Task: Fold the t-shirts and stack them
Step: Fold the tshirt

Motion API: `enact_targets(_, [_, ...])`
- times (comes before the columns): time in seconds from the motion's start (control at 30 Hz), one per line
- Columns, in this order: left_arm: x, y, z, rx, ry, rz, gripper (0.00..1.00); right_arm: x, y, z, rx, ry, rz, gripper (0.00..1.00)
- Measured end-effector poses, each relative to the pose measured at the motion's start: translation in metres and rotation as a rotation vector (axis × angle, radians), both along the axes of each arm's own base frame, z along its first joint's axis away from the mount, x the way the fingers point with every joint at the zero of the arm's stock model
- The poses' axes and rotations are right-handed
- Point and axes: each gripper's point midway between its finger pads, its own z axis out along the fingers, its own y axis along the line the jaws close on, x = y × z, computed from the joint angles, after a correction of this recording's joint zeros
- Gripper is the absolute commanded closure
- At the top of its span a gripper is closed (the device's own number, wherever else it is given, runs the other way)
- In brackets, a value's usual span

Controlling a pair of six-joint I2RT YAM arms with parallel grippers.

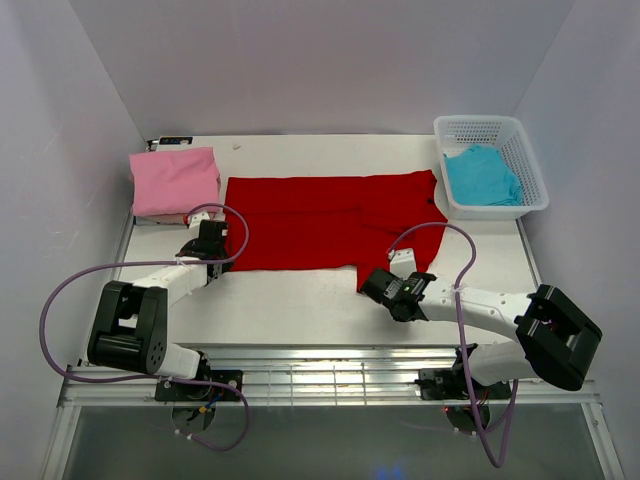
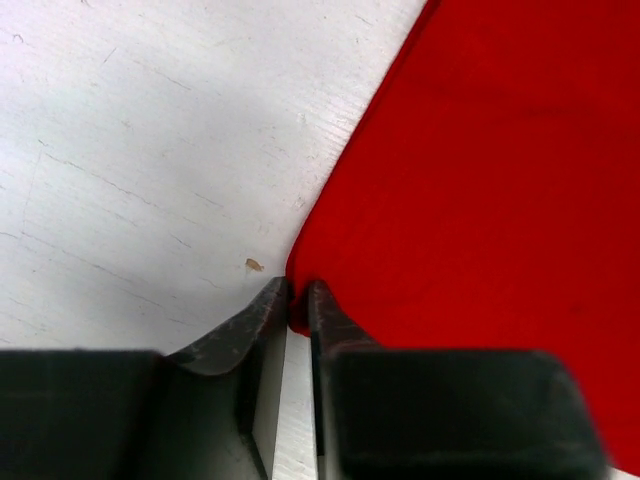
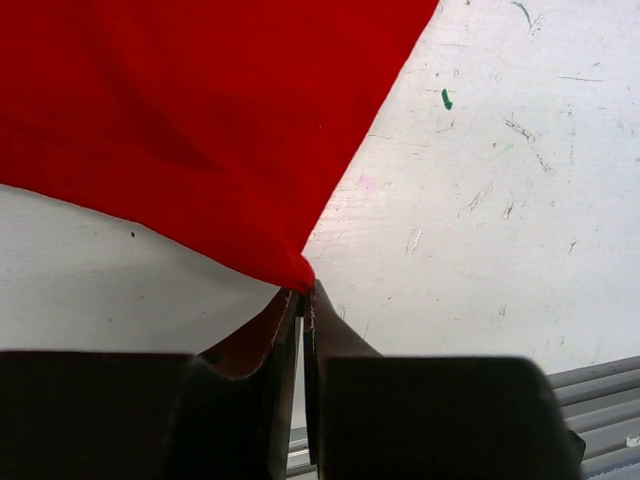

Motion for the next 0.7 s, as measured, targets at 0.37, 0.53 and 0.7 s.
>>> enact_targets(0.37, [0.000,0.001,0.000,0.002,-0.002,0.003,0.88,0.011,0.000,0.016,-0.020,-0.050,-0.008,0.92])
enact_targets(0.53, [0.001,0.001,0.003,0.000,-0.011,0.004,0.87,0.033,0.002,0.032,-0.046,-0.089,-0.030,0.92])
enact_targets(0.7, [0.017,-0.002,0.019,-0.006,-0.054,0.006,0.87,0.075,-0.006,0.052,-0.076,-0.133,-0.078,0.92])
